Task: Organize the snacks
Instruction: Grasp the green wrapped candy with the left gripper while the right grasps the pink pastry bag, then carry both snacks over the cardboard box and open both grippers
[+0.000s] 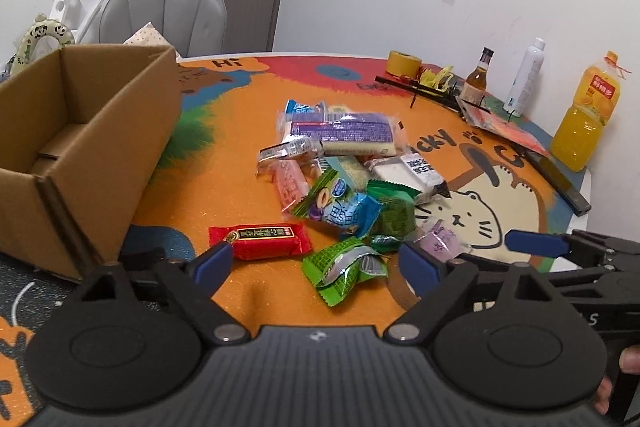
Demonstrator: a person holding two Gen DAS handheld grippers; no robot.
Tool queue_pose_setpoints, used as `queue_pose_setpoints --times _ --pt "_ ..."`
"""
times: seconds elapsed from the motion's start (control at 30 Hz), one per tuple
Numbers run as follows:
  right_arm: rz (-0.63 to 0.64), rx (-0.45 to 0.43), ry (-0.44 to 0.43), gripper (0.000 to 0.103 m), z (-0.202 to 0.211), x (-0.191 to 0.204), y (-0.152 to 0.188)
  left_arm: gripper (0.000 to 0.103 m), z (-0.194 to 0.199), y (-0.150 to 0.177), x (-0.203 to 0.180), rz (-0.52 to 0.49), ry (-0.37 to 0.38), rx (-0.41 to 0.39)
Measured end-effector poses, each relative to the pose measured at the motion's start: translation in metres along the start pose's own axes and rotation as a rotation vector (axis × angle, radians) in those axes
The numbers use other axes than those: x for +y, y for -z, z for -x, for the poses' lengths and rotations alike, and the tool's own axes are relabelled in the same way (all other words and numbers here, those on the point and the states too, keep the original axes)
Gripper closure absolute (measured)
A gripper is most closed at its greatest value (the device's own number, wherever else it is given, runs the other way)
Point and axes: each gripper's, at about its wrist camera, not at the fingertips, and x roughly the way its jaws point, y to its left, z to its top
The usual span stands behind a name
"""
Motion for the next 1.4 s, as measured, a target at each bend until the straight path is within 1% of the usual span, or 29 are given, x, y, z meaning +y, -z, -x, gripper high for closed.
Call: queue_pose_setpoints --times 0.07,0.1,0.13,0.2,0.27,0.37,0.4,0.43,0.47,0.5,0.53,0.57,0.6,0.73,0.9,0.93,0.97,1.03,1.17,1.4 --pt "-0.008 0.006 0.006 0.021 -0.006 -0.003 0.0 0.022 -0.008 0.0 0.0 0.008 -0.003 0.014" --pt "-0.007 0.012 0.011 0.025 -0.009 -0.004 0.0 0.024 -0.012 -0.002 0.0 0.016 -0.002 0.027" --pt "-0.004 0.018 0.011 0.03 -0.011 -0.004 0.0 0.029 -0.015 -0.002 -0.001 0.022 0.005 0.038" --pt "0.003 0.039 0.012 0.034 -0.017 -0.004 0.0 0.031 -0.021 -0.003 -0.004 0.011 0.022 0.048" --pt "-0.003 0.046 0.017 0.037 -0.022 -0.005 0.0 0.034 -0.027 -0.002 -0.007 -0.002 0.016 0.062" --pt "-0.022 0.061 0.024 0.041 -0.029 -0.006 0.001 0.038 -0.035 0.001 -0.008 0.006 0.021 0.09" --pt "-0.014 0.053 0.031 0.042 -0.03 -0.005 0.001 0.038 -0.037 0.002 -0.008 0.007 0.017 0.092" --pt "-0.004 0.049 0.036 0.047 -0.031 -0.003 0.001 0.039 -0.038 0.003 -0.009 0.003 0.014 0.086" --pt "0.004 0.048 0.036 0.049 -0.032 -0.002 0.001 0.04 -0.038 0.003 -0.01 -0.004 0.008 0.083" --pt "0.011 0.044 0.034 0.055 -0.033 -0.001 0.001 0.041 -0.039 0.003 -0.011 -0.011 0.004 0.081" --pt "0.014 0.041 0.038 0.063 -0.033 0.0 0.001 0.044 -0.039 0.004 -0.012 -0.017 0.004 0.078" --pt "0.017 0.038 0.033 0.067 -0.034 0.001 0.001 0.051 -0.039 0.004 -0.013 -0.025 0.003 0.074" --pt "0.018 0.038 0.03 0.07 -0.034 0.001 0.001 0.052 -0.04 0.005 -0.014 -0.036 0.004 0.069" --pt "0.005 0.035 0.022 0.071 -0.033 0.0 0.0 0.059 -0.038 0.005 -0.014 -0.033 0.012 0.067" --pt "0.015 0.01 0.018 0.072 -0.026 0.006 0.001 0.062 -0.029 0.006 -0.015 -0.045 0.029 0.052" --pt "0.016 0.006 0.018 0.072 -0.025 0.008 0.001 0.064 -0.027 0.006 -0.015 -0.042 0.035 0.048" --pt "0.018 0.003 0.016 0.072 -0.023 0.01 0.0 0.076 -0.025 0.005 -0.014 -0.039 0.041 0.044" --pt "0.015 -0.004 0.011 0.072 -0.021 0.014 -0.001 0.076 -0.02 0.004 -0.013 -0.03 0.052 0.039" --pt "0.005 -0.025 0.013 0.072 -0.016 0.02 -0.007 0.076 -0.01 0.001 -0.009 -0.025 0.051 0.01" --pt "-0.009 -0.065 0.019 0.072 -0.008 0.034 -0.019 0.076 0.017 -0.014 0.002 -0.024 0.043 -0.064"
